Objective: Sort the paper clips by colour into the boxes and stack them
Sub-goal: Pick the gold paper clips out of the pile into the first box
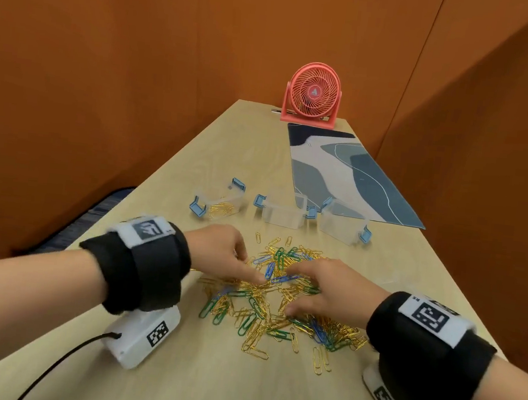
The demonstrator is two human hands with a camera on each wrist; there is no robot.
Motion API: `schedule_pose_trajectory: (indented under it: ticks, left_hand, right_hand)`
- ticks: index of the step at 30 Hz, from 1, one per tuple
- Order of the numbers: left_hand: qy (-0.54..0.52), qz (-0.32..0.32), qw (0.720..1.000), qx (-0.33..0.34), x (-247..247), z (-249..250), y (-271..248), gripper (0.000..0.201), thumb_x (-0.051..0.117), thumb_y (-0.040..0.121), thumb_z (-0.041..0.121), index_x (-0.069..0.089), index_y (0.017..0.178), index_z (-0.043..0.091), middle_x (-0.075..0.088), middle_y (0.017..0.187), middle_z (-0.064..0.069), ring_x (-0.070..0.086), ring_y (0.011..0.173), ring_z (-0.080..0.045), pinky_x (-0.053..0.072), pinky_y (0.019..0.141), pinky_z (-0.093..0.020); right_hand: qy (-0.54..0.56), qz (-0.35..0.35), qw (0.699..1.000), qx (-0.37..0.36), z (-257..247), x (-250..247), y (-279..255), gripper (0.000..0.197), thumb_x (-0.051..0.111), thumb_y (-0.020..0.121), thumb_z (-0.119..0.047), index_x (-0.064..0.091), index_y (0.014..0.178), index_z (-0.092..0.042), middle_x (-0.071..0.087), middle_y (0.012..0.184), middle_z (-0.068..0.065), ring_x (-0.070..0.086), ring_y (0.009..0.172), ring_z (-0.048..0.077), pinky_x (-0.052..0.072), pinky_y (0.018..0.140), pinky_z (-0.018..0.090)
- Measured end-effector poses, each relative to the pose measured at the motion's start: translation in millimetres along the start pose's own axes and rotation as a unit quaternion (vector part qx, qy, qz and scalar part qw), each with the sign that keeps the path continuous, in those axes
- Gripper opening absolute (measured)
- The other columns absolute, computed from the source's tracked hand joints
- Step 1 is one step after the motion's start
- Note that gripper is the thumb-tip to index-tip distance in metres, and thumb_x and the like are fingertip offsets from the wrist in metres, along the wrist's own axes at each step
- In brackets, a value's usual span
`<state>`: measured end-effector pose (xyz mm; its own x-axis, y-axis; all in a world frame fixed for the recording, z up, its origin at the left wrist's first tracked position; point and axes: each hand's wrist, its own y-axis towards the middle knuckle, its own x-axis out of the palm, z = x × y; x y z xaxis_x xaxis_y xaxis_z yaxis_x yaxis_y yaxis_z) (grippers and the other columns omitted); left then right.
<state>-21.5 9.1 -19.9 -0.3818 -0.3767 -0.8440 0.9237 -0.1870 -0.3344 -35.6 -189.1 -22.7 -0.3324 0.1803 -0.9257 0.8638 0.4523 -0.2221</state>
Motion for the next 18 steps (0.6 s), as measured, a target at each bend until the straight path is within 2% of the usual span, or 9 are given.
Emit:
schedule_pose_trajectory:
  ticks: [2,4,7,9,11,13,14,16,18]
  left_hand:
    - [0.077,0.021,0.997,0.006,5,7,3,0.058,0.071,0.067,0.060,0.058,0.097,0.013,0.058,0.096,-0.001,0.053,0.087,-0.016,0.044,0.075,-0.026]
    - [0.080,0.033,0.996,0.007,10,10,5,0.058,0.073,0.068,0.054,0.064,0.105,0.009,0.065,0.103,-0.004,0.056,0.089,-0.016,0.047,0.076,-0.026]
    - [0.058,0.034,0.998,0.020,12,9,9,0.038,0.071,0.078,0.040,0.070,0.101,0.011,0.069,0.102,-0.005,0.055,0.081,-0.012,0.044,0.067,-0.020]
    - [0.057,0.013,0.998,0.014,11,6,9,0.033,0.068,0.082,0.037,0.069,0.103,0.011,0.069,0.101,-0.003,0.055,0.082,-0.012,0.045,0.071,-0.021]
    - [0.038,-0.020,0.999,0.000,7,2,10,0.033,0.064,0.085,0.037,0.067,0.106,0.012,0.065,0.096,-0.001,0.055,0.083,-0.012,0.046,0.074,-0.022]
    - [-0.031,-0.049,0.998,-0.021,2,-3,8,0.033,0.060,0.088,0.039,0.064,0.108,0.013,0.061,0.087,0.001,0.054,0.078,-0.012,0.049,0.071,-0.023]
    - [-0.088,-0.063,0.994,-0.036,0,-4,7,0.031,0.057,0.090,0.038,0.063,0.107,0.012,0.056,0.078,0.002,0.050,0.070,-0.011,0.048,0.064,-0.021]
    - [-0.233,-0.091,0.965,-0.074,-5,-6,4,0.023,0.052,0.094,0.031,0.058,0.097,0.009,0.042,0.064,0.003,0.035,0.056,-0.009,0.035,0.045,-0.015]
    - [-0.353,-0.106,0.925,-0.094,-10,-8,2,0.020,0.047,0.097,0.025,0.053,0.085,0.010,0.037,0.063,0.002,0.029,0.052,-0.009,0.026,0.038,-0.014]
  right_hand:
    - [0.002,0.003,1.000,0.022,1,-1,-2,0.083,0.072,0.071,-0.050,0.038,0.141,-0.024,0.044,0.143,-0.001,0.042,0.130,0.017,0.037,0.106,0.031]
    - [-0.009,-0.010,0.999,0.042,2,-2,-4,0.083,0.074,0.069,-0.050,0.041,0.139,-0.021,0.047,0.141,0.000,0.045,0.127,0.018,0.039,0.103,0.030]
    - [-0.005,0.016,0.999,0.044,3,-3,-5,0.052,0.075,0.073,-0.039,0.061,0.119,-0.022,0.056,0.129,0.000,0.053,0.115,0.018,0.043,0.092,0.025]
    - [0.006,0.041,0.999,0.034,2,-1,-3,0.027,0.076,0.075,-0.031,0.070,0.099,-0.022,0.062,0.116,0.001,0.057,0.105,0.017,0.044,0.083,0.024]
    - [0.021,0.042,0.998,0.029,2,0,-1,0.010,0.075,0.076,-0.026,0.071,0.085,-0.022,0.063,0.100,0.000,0.059,0.098,0.016,0.048,0.083,0.027]
    - [0.037,0.038,0.998,0.014,3,-1,-1,0.005,0.073,0.078,-0.025,0.068,0.078,-0.025,0.057,0.082,-0.007,0.056,0.086,0.011,0.046,0.076,0.023]
    - [0.049,0.040,0.998,0.006,3,-2,-2,0.006,0.071,0.080,-0.025,0.066,0.077,-0.025,0.053,0.074,-0.011,0.052,0.077,0.006,0.041,0.068,0.017]
    - [0.091,0.047,0.995,0.008,5,-5,-4,0.006,0.068,0.083,-0.026,0.068,0.081,-0.021,0.044,0.061,-0.014,0.041,0.059,0.002,0.030,0.052,0.012]
    - [0.147,0.040,0.988,0.020,8,-8,-5,0.015,0.066,0.085,-0.028,0.069,0.089,-0.014,0.042,0.056,-0.013,0.038,0.053,0.002,0.028,0.050,0.011]
